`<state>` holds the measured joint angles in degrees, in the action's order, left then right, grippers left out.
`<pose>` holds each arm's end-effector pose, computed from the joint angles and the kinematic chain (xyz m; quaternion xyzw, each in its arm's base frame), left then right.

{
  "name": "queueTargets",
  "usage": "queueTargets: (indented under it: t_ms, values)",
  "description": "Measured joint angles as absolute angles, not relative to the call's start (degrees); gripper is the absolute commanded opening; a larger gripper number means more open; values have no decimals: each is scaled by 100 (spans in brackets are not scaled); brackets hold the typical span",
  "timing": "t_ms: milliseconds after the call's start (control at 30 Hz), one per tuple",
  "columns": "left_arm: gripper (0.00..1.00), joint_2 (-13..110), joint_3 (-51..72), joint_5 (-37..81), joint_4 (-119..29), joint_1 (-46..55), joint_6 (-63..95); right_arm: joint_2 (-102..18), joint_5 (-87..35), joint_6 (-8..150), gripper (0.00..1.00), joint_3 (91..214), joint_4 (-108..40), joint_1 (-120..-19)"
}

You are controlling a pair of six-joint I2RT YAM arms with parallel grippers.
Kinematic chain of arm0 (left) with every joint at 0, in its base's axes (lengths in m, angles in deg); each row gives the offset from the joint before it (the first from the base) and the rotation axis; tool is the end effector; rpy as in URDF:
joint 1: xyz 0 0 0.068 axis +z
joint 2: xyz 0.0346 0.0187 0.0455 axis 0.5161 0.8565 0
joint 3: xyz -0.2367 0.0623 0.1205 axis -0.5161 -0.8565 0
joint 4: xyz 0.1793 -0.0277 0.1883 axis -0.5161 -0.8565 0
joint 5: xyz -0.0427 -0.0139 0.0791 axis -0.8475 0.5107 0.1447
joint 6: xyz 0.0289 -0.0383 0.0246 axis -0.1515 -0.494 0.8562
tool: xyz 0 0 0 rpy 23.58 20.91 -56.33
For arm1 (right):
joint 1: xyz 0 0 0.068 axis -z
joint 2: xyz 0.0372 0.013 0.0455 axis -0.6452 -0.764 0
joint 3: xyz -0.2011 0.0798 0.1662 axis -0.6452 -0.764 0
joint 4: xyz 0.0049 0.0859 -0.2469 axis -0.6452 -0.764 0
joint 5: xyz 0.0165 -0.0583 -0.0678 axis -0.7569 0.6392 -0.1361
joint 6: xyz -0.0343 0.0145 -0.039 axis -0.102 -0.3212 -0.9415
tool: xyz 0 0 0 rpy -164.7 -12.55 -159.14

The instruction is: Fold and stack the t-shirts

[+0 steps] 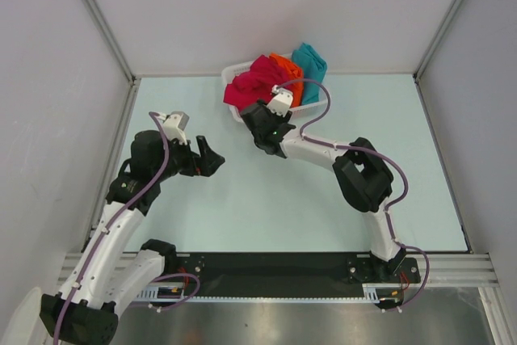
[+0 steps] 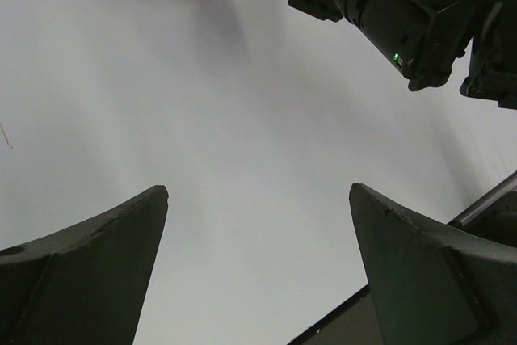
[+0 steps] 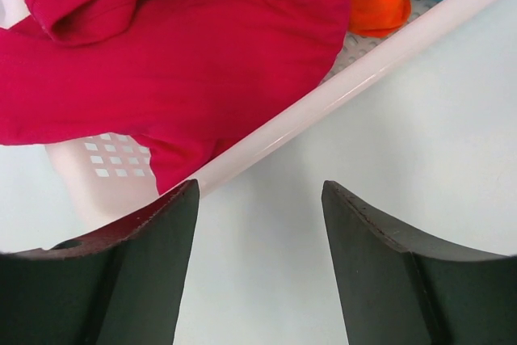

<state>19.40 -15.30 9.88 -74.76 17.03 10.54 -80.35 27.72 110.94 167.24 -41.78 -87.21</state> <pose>0.1704 -0.0554 0.3144 0.0697 0.8449 -0.2804 0.4502 0.3404 0.3280 0.2190 0.1731 0.8246 0.0623 0.5350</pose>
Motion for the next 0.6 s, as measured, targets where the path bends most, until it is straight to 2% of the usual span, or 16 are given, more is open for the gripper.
queueTargets:
  t_ms: [600]
  values:
    - [100,1768,-1530,990,-7494,1775,1102,-8201,2741,10930,69,17236,-4385,-8672]
